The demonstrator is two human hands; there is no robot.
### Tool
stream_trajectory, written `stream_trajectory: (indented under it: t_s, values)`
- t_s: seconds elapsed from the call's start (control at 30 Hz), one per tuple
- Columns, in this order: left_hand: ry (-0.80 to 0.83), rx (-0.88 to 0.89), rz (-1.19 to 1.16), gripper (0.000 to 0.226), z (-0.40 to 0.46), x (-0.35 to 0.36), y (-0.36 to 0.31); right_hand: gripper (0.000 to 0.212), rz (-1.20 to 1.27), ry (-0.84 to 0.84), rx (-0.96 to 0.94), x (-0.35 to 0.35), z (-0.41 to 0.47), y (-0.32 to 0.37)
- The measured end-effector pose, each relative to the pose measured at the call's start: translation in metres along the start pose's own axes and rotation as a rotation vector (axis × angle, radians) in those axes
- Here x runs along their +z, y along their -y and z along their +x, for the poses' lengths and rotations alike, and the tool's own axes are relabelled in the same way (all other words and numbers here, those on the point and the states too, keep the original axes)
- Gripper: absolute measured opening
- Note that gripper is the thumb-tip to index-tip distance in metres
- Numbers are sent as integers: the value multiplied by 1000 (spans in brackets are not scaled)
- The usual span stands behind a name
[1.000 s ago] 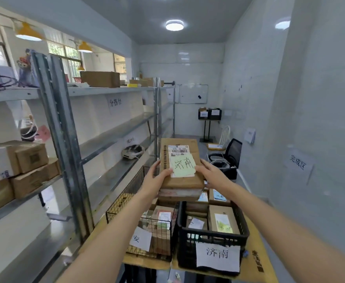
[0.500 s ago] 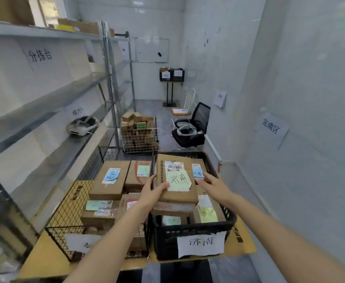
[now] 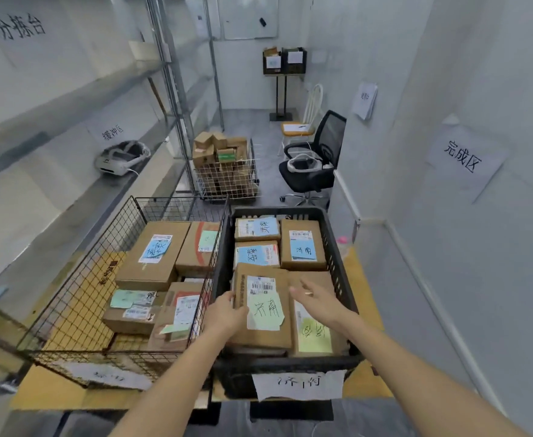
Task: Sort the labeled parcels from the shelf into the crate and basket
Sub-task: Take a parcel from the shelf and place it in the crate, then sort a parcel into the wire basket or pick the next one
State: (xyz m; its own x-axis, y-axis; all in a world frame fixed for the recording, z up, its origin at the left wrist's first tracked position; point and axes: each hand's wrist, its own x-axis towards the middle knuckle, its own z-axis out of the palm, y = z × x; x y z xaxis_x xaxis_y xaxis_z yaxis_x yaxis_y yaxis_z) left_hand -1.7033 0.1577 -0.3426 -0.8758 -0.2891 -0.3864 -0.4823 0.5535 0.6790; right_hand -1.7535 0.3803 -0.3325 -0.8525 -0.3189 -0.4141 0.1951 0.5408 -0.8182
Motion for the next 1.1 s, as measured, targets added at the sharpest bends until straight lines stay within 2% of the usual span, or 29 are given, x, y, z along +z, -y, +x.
stream_trajectory:
  t_s: [0.13, 0.3, 0.4, 0.5, 0.73, 0.97, 1.1]
  values:
    - [52, 35, 180, 59, 6, 16, 13, 79, -150, 72, -27, 3, 21, -22]
    - [120, 160, 327, 88, 13, 33, 33, 80, -412, 153, -144, 17, 42, -41]
    - [125, 246, 486, 85, 21, 38, 42, 81, -641, 201, -202, 27, 56, -52]
    - [104, 288, 533, 83, 26, 38, 44, 77, -809, 191, -296, 30, 60, -58]
    - [111, 285, 579, 79, 23, 37, 47, 58, -796, 200, -289, 25, 60, -58]
    - [122, 250, 599, 89, 12, 28, 33, 61, -843, 187, -298, 18, 55, -34]
    - [1, 244, 615, 86, -7, -8, 16, 70, -860, 154, -332, 12, 45, 6]
